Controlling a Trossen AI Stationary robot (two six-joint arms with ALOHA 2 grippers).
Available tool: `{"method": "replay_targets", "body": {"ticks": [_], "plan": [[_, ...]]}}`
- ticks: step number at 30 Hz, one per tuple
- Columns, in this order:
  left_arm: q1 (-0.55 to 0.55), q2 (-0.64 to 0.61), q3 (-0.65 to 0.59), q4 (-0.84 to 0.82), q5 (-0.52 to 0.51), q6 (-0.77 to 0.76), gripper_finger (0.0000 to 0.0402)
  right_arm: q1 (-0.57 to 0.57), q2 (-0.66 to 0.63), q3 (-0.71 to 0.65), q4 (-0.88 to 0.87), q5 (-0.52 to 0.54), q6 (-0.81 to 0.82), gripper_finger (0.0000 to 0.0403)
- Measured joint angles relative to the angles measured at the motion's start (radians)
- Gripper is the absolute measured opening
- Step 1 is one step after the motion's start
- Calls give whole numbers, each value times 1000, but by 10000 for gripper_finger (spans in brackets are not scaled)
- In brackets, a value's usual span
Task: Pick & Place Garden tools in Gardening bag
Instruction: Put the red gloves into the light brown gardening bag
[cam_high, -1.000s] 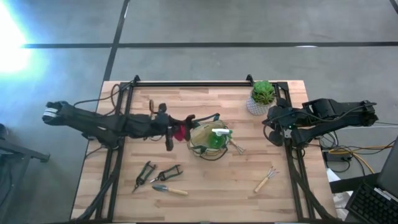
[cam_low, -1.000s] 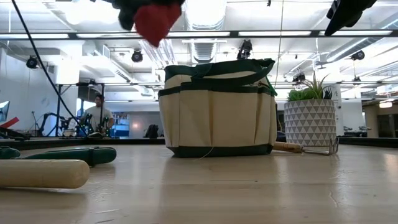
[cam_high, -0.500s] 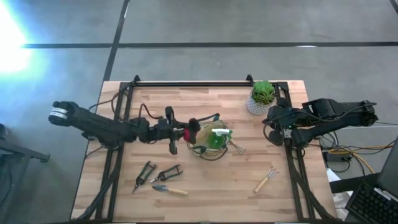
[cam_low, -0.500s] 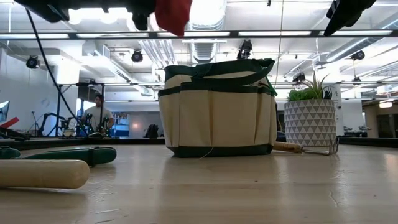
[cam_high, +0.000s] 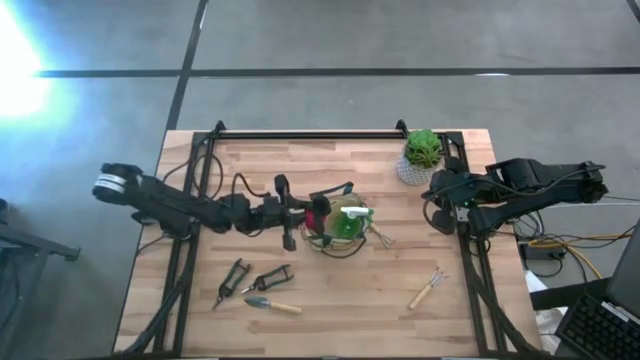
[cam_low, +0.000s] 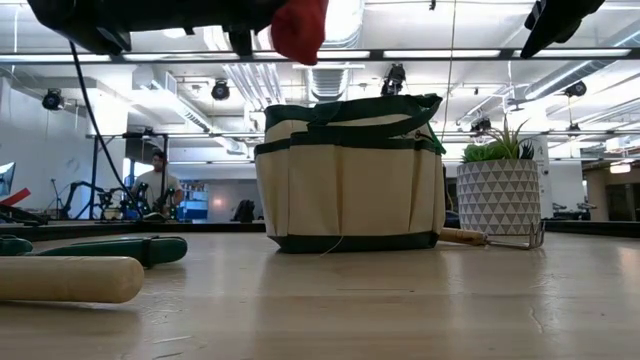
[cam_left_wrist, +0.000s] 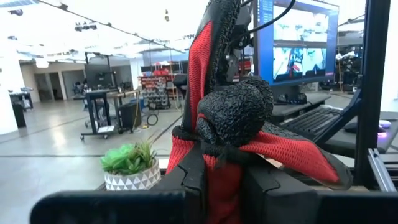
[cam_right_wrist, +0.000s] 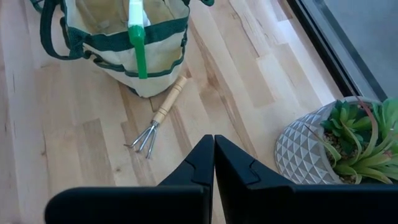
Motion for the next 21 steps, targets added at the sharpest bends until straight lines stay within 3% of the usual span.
{"method": "replay_targets", "body": {"ticks": [21], "plan": [[3, 101, -2, 130, 0, 16, 49, 0, 0, 0, 0, 0, 1, 8]]}}
